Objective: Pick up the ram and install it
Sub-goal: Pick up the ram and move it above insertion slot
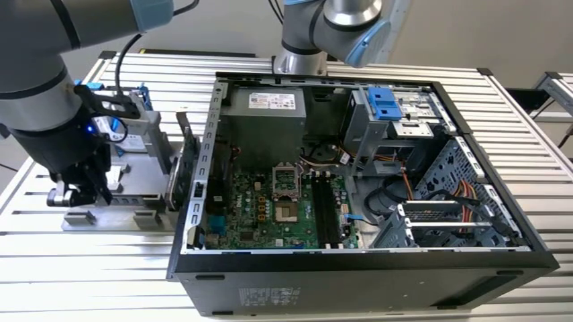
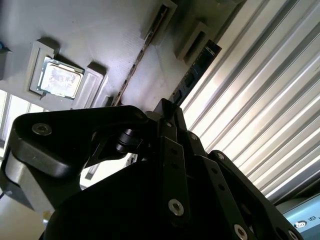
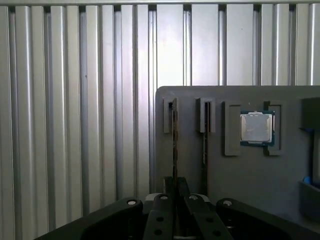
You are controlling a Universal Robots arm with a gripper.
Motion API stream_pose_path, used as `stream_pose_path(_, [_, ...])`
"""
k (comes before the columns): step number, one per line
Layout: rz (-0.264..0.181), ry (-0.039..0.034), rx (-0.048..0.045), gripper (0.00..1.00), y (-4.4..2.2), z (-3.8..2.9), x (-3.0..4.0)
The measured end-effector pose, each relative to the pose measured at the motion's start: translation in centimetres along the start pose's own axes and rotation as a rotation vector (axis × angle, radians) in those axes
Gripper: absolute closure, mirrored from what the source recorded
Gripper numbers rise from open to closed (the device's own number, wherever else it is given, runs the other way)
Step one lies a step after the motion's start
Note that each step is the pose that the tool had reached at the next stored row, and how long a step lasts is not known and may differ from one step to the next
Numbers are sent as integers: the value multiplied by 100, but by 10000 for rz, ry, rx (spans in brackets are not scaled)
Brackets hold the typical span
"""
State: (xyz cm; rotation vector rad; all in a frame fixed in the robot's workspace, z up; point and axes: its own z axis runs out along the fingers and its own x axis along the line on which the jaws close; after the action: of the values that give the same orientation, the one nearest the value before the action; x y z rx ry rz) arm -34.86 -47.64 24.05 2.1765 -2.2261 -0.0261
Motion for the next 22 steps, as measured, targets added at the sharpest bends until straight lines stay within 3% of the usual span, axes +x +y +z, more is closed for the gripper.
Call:
stream_pose_path(11, [166,-4,-2,100,2,-45,1])
stream_pose_path(22, [118,-3,-2,100,5,-156,1])
